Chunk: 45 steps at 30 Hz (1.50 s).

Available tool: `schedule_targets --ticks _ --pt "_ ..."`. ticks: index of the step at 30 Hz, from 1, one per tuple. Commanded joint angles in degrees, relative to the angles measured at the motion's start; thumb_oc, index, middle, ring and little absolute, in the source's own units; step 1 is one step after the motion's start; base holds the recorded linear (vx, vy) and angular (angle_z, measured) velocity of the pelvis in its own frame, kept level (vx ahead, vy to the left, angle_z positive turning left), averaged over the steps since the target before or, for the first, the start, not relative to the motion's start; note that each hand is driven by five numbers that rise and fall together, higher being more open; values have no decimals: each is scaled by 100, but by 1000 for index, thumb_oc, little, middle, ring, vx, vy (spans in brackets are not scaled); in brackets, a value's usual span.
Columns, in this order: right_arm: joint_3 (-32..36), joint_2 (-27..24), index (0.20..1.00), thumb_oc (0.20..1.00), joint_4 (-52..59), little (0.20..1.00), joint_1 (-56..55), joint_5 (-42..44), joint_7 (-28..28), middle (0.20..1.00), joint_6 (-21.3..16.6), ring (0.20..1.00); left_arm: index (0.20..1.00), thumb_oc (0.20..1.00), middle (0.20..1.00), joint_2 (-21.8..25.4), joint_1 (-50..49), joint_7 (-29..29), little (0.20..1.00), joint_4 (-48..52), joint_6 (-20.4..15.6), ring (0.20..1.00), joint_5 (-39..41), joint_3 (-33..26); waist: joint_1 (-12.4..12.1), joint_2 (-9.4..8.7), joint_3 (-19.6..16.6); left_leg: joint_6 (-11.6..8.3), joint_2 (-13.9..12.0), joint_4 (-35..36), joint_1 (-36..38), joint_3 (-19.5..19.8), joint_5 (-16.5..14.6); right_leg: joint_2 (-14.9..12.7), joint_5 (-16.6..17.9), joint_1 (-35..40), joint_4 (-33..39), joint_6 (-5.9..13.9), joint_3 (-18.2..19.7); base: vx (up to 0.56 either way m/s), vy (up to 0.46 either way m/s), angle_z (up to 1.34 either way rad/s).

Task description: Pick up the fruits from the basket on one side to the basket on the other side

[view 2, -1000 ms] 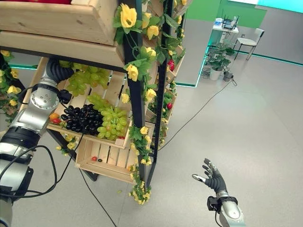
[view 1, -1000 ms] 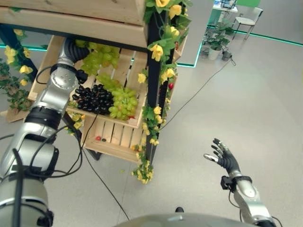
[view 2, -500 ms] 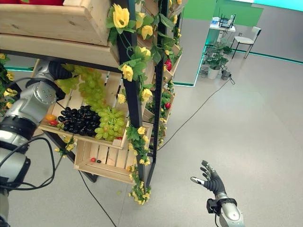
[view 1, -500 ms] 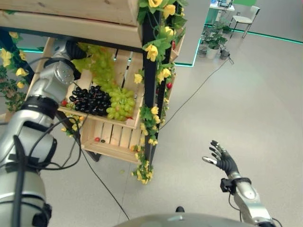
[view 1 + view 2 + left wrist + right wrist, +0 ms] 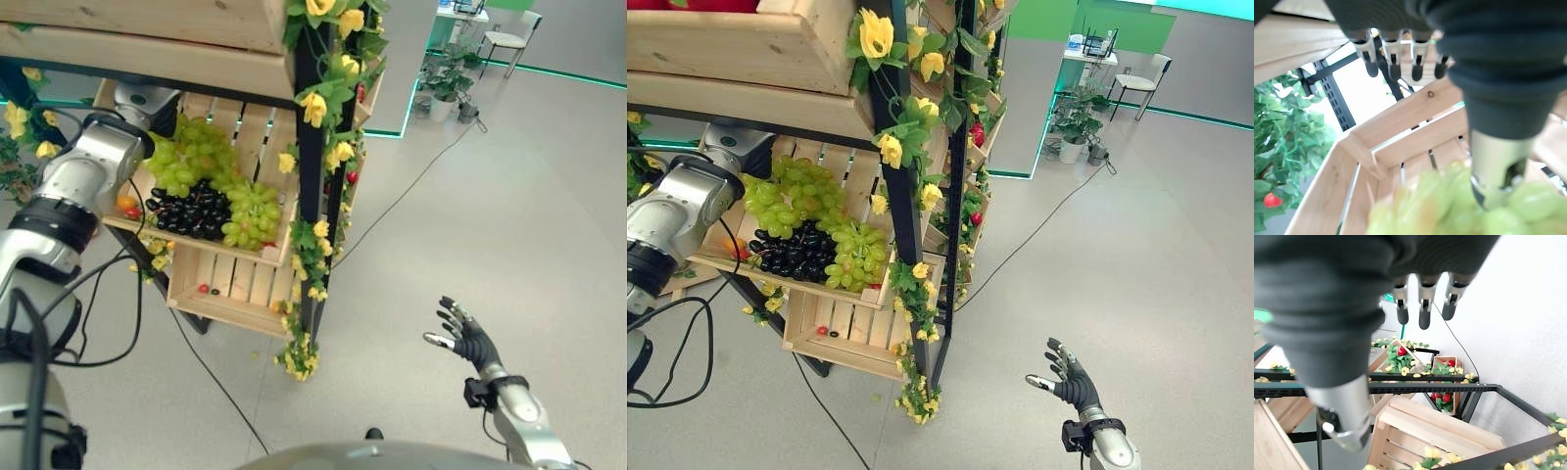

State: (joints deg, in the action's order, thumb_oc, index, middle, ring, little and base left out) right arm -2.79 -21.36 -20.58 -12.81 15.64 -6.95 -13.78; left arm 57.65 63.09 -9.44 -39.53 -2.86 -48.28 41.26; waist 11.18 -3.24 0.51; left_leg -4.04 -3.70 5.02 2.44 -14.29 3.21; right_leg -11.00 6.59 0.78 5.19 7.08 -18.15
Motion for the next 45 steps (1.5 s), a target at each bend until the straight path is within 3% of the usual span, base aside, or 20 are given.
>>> schedule_targets --ticks 1,3,6,13,17,19,23,24,25,28,30,34,38,39,42,45 --pt "291 -280 1000 1000 321 1000 229 46 -1 1000 -409 1000 1000 1000 1000 367 283 -133 1000 -96 102 1000 -29 -606 -177 79 75 -22 -47 -421 119 152 -687 -119 -352 328 -74 647 -182 0 0 0" --pt "287 -276 1000 1000 314 1000 235 42 0 1000 -404 1000 1000 1000 1000 366 239 -123 1000 -61 98 1000 36 -671 -181 73 72 -23 -47 -419 122 155 -684 -117 -354 333 -72 645 -185 0 0 0" --pt "312 -208 1000 1000 265 1000 270 44 42 1000 -371 1000 1000 1000 1000 244 23 -177 1000 8 146 1000 750 -1222 -224 50 70 -29 -55 -410 116 182 -664 -119 -366 342 -71 622 -216 -11 -2 0" --pt "351 -142 1000 1000 203 1000 265 -48 91 1000 -336 1000 1000 1000 1000 127 -624 -377 1000 589 125 1000 1115 -2043 -293 49 77 -44 -66 -401 95 256 -631 -114 -391 379 -68 581 -288 -13 -6 3" --pt "431 -10 1000 1000 210 1000 270 -71 137 1000 -342 1000 1000 1000 1000 -120 -1574 -590 1000 1409 15 1000 1394 -2964 -387 -5 116 -46 -67 -399 48 330 -613 -108 -408 384 -89 545 -346 -31 -16 9" --pt "563 67 1000 1000 195 1000 267 -98 190 1000 -364 1000 1000 1000 1000 -291 -2511 -652 1000 2028 -136 1000 1315 -3559 -471 -37 156 -49 -76 -415 19 389 -616 -111 -447 384 -129 505 -370 -34 -26 8" --pt "705 170 1000 1000 173 1000 231 -89 214 1000 -350 1000 1000 1000 1000 -1089 -4529 -594 1000 3309 -527 1000 1658 -4927 -567 -5 160 -58 -83 -422 47 428 -618 -103 -501 453 -116 416 -437 -14 -25 5" --pt "688 157 1000 1000 173 1000 230 -88 215 1000 -350 1000 1000 1000 1000 -1099 -4574 -581 1000 3340 -523 1000 1658 -4965 -551 5 154 -58 -84 -420 51 428 -619 -101 -500 456 -114 416 -437 -14 -39 13" --pt "760 247 1000 1000 182 1000 222 -65 238 1000 -357 1000 1000 1000 1000 -1672 -5377 -682 1000 3736 -783 1000 1982 -5368 -641 1 193 -72 -98 -407 59 437 -592 -87 -507 491 -84 372 -469 -17 -42 10" --pt "926 296 1000 1000 146 1000 242 -8 320 1000 -411 1000 1000 1000 1000 -2285 -6461 -676 1000 4319 -1163 1000 2162 -5769 -757 35 240 -95 -128 -367 3 495 -504 -47 -534 473 -64 321 -507 -50 -45 11" --pt "906 280 1000 1000 140 1000 234 -9 320 1000 -416 1000 1000 1000 1000 -2314 -6529 -648 1000 4382 -1158 1000 2164 -5812 -739 47 221 -97 -131 -364 2 494 -500 -44 -535 470 -64 318 -506 -25 -18 7" --pt "1003 268 1000 1000 178 1000 200 57 414 1000 -499 1000 1000 1000 1000 -2838 -7094 -650 1000 4880 -1534 1000 2512 -5803 -851 55 276 -133 -168 -350 -113 608 -421 -15 -584 456 -60 257 -593 -40 -46 12" --pt "981 298 1000 1000 229 1000 244 173 554 1000 -596 1000 1000 1000 1000 -3432 -7337 -426 1000 4887 -2098 1000 4380 -5460 -902 83 361 -168 -214 -426 -185 739 -418 31 -692 480 -135 195 -691 -23 -61 21" --pt "1028 335 1000 1000 225 1000 209 209 578 1000 -602 1000 1000 1000 1000 -3590 -7499 -94 1000 4847 -2173 1000 4942 -5381 -923 83 390 -171 -233 -494 -225 783 -422 48 -739 471 -188 171 -704 -18 -96 10" --pt "1093 352 1000 1000 246 1000 244 307 660 1000 -691 1000 1000 1000 1000 -3684 -7694 465 1000 4742 -2263 1000 5817 -5151 -988 71 550 -232 -311 -870 -487 973 -429 134 -875 388 -294 42 -672 -94 -121 13" --pt "1119 300 1000 1000 337 1000 317 300 721 1000 -744 1000 1000 1000 1000 -3602 -7679 561 1000 4722 -2288 1000 5900 -5031 -1064 102 672 -363 -333 -853 -738 1174 -179 208 -852 276 -223 -8 -759 -195 -93 32"
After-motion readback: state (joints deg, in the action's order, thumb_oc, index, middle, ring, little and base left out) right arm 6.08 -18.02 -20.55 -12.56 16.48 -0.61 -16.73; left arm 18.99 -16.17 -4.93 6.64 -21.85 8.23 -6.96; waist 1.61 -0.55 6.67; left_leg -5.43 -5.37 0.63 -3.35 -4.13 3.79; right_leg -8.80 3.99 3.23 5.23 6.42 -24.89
